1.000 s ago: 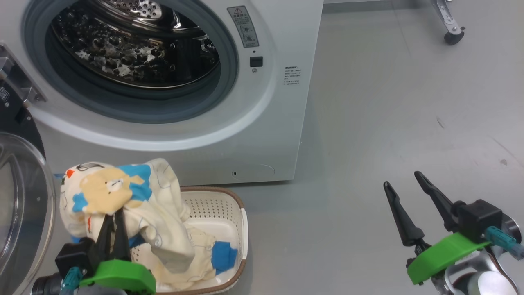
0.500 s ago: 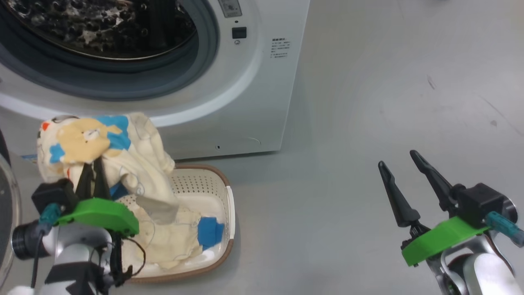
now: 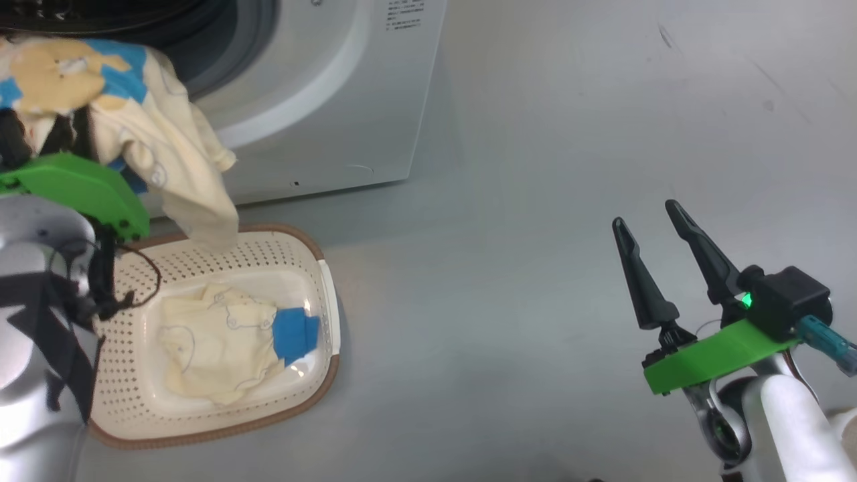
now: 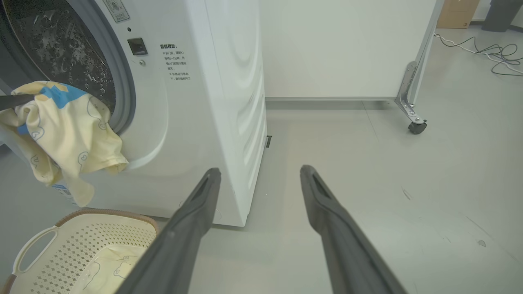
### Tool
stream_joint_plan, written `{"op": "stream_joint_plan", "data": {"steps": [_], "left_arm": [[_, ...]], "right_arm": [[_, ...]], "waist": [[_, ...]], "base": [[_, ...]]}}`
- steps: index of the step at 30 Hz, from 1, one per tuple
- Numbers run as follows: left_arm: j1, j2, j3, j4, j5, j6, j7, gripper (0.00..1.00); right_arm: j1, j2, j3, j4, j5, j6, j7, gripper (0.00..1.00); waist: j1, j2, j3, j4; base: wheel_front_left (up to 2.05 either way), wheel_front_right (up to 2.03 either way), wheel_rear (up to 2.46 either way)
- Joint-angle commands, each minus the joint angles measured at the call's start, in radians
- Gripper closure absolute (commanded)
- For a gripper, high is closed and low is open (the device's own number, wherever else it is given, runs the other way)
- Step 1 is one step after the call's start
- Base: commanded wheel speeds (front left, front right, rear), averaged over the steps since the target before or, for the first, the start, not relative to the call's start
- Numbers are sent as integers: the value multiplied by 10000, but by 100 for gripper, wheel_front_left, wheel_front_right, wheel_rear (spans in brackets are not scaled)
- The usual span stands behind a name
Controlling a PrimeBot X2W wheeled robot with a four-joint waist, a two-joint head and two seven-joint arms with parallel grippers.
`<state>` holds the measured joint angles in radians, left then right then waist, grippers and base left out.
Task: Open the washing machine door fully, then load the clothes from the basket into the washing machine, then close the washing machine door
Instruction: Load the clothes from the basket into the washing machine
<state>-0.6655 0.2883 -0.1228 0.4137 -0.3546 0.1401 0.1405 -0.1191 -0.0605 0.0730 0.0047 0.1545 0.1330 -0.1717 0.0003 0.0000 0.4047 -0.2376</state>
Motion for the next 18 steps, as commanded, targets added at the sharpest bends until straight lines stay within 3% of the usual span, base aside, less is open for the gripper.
{"op": "stream_joint_plan", "data": {"steps": [1, 11, 18], "left_arm": [[-538, 535, 418, -309, -22, -22, 54, 100], [-3405, 1463, 414, 500, -266, -664, 1666, 100], [-5039, 2055, 386, 740, -152, -815, 2195, 100]], "right_arm": [[-213, -59, 217, -230, 62, -23, -133, 0], [-943, 29, 577, 280, 374, -23, -582, 0], [-1415, 68, 857, 541, 652, -23, -793, 0]], "waist": [[-3, 0, 305, -217], [-3, 0, 1498, -683], [-3, 0, 2354, -1015]], "base": [[0, 0, 0], [0, 0, 0], [0, 0, 0]]}}
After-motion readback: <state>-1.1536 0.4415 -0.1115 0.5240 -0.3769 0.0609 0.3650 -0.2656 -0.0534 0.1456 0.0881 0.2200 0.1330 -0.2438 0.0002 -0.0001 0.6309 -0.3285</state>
